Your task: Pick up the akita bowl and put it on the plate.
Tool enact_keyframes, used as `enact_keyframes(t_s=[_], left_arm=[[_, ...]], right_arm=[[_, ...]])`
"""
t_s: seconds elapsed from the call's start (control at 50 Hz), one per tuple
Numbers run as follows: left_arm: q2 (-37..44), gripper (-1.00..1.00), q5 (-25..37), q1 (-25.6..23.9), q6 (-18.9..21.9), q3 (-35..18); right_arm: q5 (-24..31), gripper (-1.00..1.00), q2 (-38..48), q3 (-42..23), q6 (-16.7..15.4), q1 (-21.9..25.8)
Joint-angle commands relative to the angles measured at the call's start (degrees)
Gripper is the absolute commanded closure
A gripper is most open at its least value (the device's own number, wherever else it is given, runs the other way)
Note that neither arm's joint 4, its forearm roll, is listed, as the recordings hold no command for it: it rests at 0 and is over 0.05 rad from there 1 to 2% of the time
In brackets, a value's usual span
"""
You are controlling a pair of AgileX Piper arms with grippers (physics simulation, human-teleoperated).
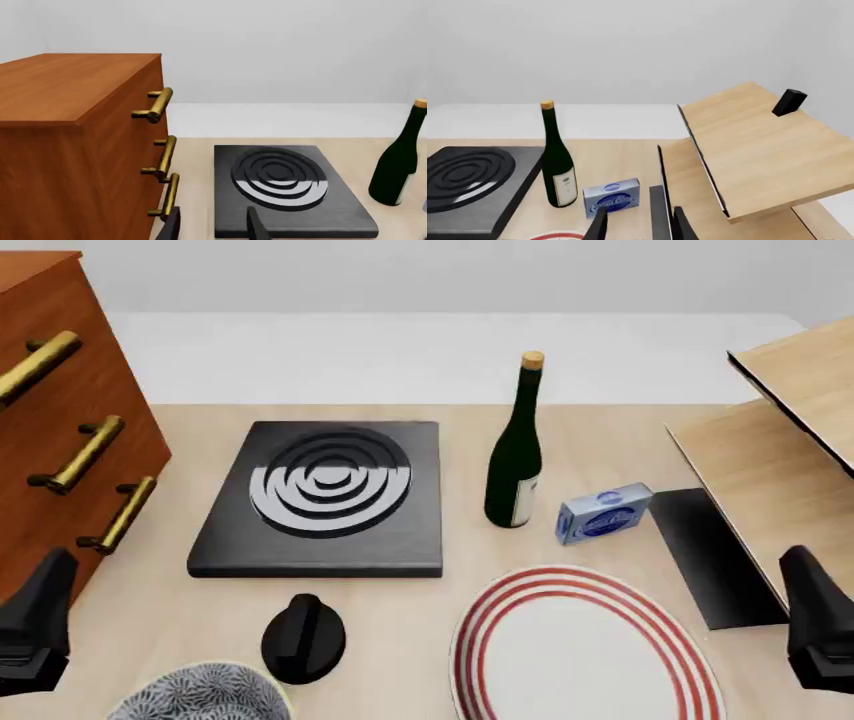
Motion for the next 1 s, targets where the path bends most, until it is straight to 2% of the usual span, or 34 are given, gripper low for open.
enact_keyframes(t_s=[0.02, 0.06, 0.08, 0.24, 0.28, 0.3, 0.32, 0.38, 0.46, 0.5, 0.7, 0.8, 0.86, 0.9, 0.92, 0.96, 1.0], left_arm=[[0.26, -1.00, -0.07, 0.01, -0.03, -0.15], [0.26, -1.00, -0.07, 0.01, -0.01, -0.15], [0.27, -1.00, -0.07, 0.01, -0.01, -0.15], [0.28, -1.00, -0.07, 0.00, -0.02, -0.15], [0.27, -1.00, -0.07, 0.00, -0.02, -0.15], [0.26, -1.00, -0.07, 0.01, -0.02, -0.15], [0.27, -1.00, -0.07, 0.00, -0.02, -0.15], [0.28, -1.00, -0.07, 0.00, -0.01, -0.15], [0.26, -1.00, -0.07, 0.01, -0.04, -0.15], [0.28, -1.00, -0.07, 0.00, -0.01, -0.15], [0.27, -1.00, -0.07, 0.00, -0.02, -0.15], [0.28, -1.00, -0.06, 0.01, -0.01, -0.15], [0.27, -1.00, -0.07, 0.01, -0.01, -0.15], [0.26, -1.00, -0.07, 0.02, 0.00, -0.15], [0.26, -1.00, -0.07, 0.00, -0.01, -0.15], [0.27, -1.00, -0.07, 0.00, -0.01, -0.15], [0.28, -1.00, -0.07, -0.01, -0.01, -0.15]], right_arm=[[0.84, -1.00, 0.51, -0.57, -2.37, 0.96], [0.70, -1.00, -0.04, -1.19, -0.20, 0.82], [1.12, -1.00, -0.11, -0.90, -1.16, 1.64], [3.16, -1.00, 1.12, -3.55, -0.32, -0.02], [3.42, -1.00, 2.27, -4.77, 1.52, 0.42], [3.92, -1.00, 2.12, -5.40, 1.07, 0.41], [4.27, -1.00, 2.62, -6.20, -1.19, 1.42], [4.20, -1.00, 4.83, -8.02, 2.02, 0.06], [3.79, -1.00, 7.90, -10.74, 1.37, -0.18], [3.49, -1.00, 9.31, -11.96, 4.28, -0.77], [2.88, -1.00, 15.85, -16.81, 3.59, 0.37], [1.22, -1.00, 21.67, -18.13, 3.66, 3.29], [1.91, -1.00, 25.54, -19.94, 6.07, 6.58], [3.22, -1.00, 25.23, -21.45, 5.20, 6.48], [4.44, -1.00, 26.53, -22.95, 4.15, 8.01], [5.20, -1.00, 27.80, -24.25, 4.18, 8.95], [7.34, -1.00, 30.31, -26.71, 2.57, 12.36]])
